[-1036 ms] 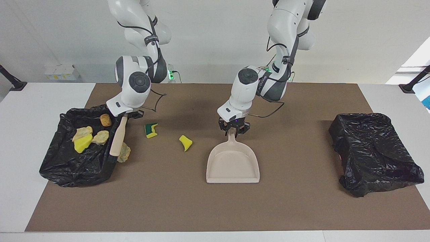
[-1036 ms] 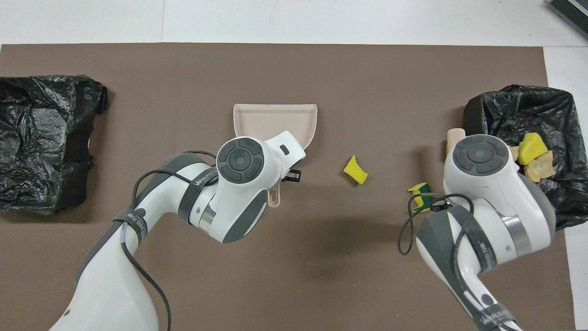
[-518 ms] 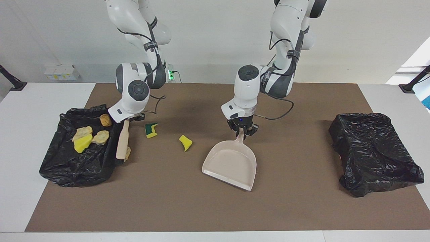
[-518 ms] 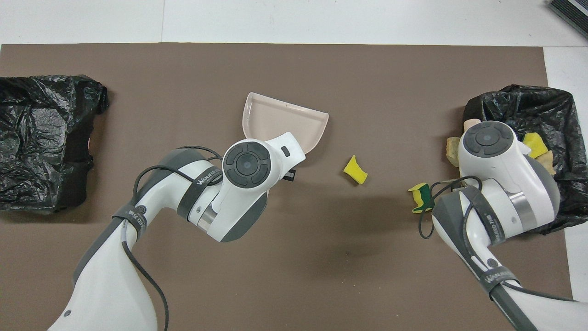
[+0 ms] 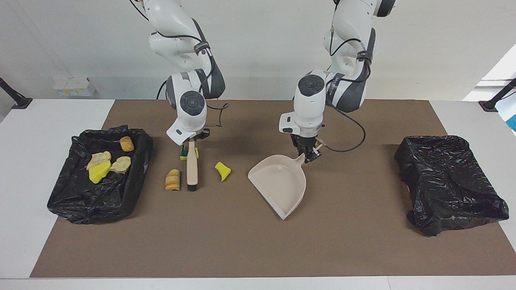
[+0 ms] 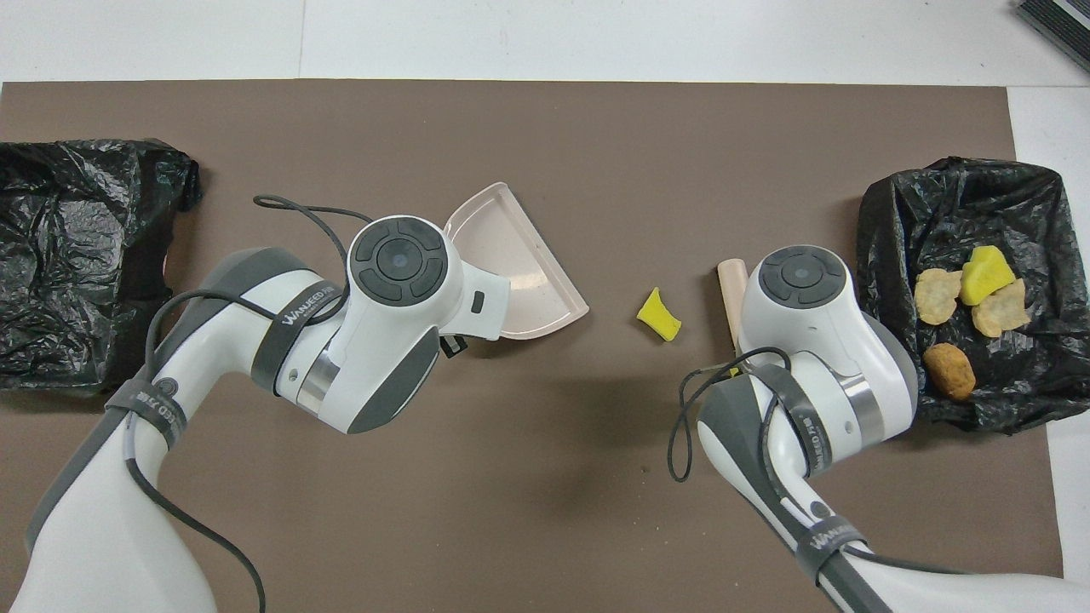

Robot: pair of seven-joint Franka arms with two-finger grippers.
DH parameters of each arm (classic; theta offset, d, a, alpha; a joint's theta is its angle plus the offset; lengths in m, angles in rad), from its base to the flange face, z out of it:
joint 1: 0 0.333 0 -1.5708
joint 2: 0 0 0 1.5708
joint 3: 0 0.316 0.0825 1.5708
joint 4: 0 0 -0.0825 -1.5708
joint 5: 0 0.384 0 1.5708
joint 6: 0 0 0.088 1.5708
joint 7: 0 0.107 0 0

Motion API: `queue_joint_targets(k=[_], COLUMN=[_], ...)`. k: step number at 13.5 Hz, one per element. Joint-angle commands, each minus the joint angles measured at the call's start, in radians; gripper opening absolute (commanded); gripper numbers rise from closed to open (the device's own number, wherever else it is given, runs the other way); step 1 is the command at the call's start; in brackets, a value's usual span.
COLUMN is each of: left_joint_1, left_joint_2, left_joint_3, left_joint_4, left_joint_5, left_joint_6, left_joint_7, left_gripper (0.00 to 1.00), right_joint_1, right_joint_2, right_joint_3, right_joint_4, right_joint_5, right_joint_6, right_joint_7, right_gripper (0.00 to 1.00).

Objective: Sweep and dump trash in bin
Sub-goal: 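Sweep the tan chunk and sponge toward the dustpan with the right gripper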

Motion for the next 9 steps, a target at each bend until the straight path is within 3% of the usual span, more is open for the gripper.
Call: queue_joint_targets(k=[1, 4, 9], left_joint_1=[0.036, 0.026, 0.013], left_joint_2=[-0.021, -0.027, -0.028], left_joint_3=[-0.007, -0.007, -0.009], left_joint_4=[-0.022, -0.036, -0.040], left_joint_5=[0.017, 0.017, 0.017], left_joint_6=[-0.014, 0.005, 0.014], left_joint_7=[0.254, 0.264, 0.262], left_gripper=[0.00, 0.00, 0.00], right_joint_1=[0.002, -0.020, -0.187], right_joint_2=[-0.012, -0.012, -0.018], right_joint_3=[-0.001, -0.007, -0.014], right_joint_4=[0.083, 0.198, 0.171], right_joint_5=[0.031, 0.013, -0.018], right_joint_6=[-0.085, -0.217, -0.205], right_joint_7=[0.004, -0.013, -0.167], right_gripper=[0.00, 0.00, 0.00])
